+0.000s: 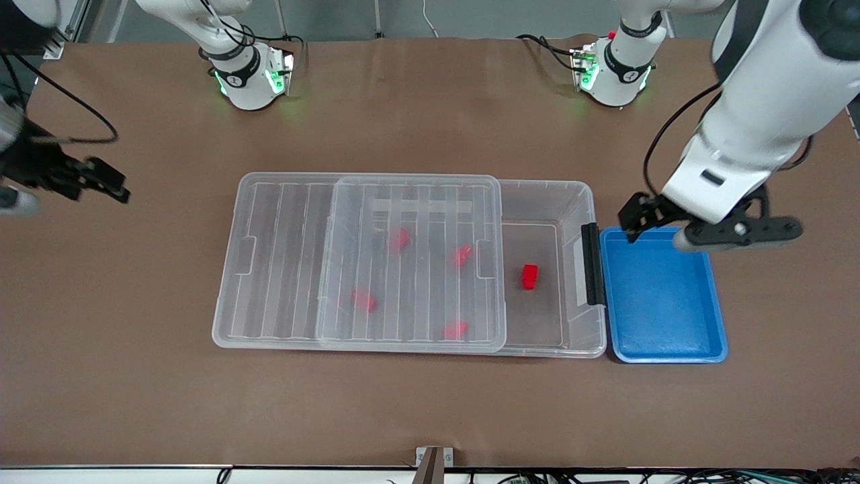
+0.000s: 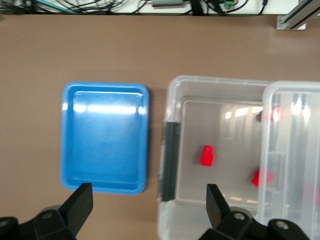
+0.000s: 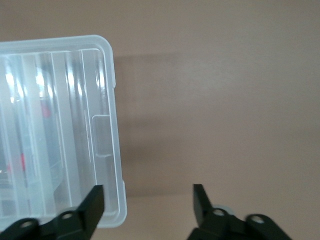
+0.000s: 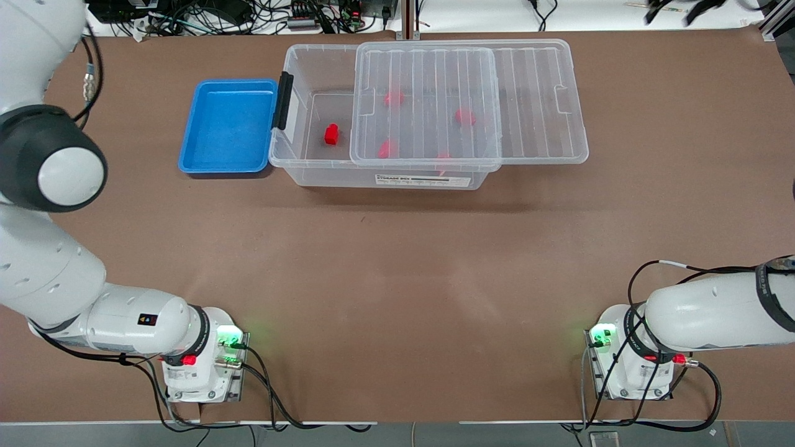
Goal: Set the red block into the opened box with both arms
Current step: 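Raise the left gripper out of the box and draw it back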
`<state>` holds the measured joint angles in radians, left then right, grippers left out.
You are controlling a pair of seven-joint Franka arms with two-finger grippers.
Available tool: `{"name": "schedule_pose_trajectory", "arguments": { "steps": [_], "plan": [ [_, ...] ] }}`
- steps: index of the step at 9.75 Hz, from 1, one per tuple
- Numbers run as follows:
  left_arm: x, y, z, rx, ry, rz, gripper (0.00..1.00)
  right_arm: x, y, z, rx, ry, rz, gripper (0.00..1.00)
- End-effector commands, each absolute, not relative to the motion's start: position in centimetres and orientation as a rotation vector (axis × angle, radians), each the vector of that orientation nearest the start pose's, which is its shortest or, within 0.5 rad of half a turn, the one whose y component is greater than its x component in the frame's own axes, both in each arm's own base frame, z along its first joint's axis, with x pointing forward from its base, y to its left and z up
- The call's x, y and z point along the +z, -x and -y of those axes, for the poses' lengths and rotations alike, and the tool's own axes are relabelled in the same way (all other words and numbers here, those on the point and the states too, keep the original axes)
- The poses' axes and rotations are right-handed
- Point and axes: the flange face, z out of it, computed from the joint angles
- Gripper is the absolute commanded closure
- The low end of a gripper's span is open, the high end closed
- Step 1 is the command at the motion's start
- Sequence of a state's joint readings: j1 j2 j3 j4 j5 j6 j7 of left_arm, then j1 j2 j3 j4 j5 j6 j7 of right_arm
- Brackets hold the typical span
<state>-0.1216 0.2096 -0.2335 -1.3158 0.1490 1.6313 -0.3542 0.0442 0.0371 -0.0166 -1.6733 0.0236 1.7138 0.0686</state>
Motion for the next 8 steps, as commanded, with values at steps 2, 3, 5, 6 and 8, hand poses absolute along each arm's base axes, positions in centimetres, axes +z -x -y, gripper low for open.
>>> {"name": "schedule_pose_trajectory", "arguments": {
  "steps": [2, 3, 5, 6, 8],
  "plan": [
    [64.2, -57.4, 10.1, -0.123, 3.115, -0.102, 0.0, 47.2, -58.3, -1.8, 0.056, 3.106, 0.129, 1.0],
    [64.4, -55.8, 8.7, -0.111, 3.1, -0.144, 0.0, 44.5, -57.9, -1.8, 0.053, 3.105, 0.161, 1.0],
    [63.7, -52.8, 6.2, -0.057, 3.117, -0.091, 0.0, 38.4, -56.3, -1.9, 0.055, 3.084, 0.237, 1.0],
    [63.2, -51.7, 5.9, -0.035, 3.129, -0.072, 0.0, 36.7, -55.9, -2.0, 0.08, 3.047, 0.207, 1.0],
    [63.5, -50.7, 7.1, 0.005, 3.122, -0.076, 0.0, 34.4, -55.2, -3.2, 0.164, 2.982, 0.161, 1.0]
  ]
}}
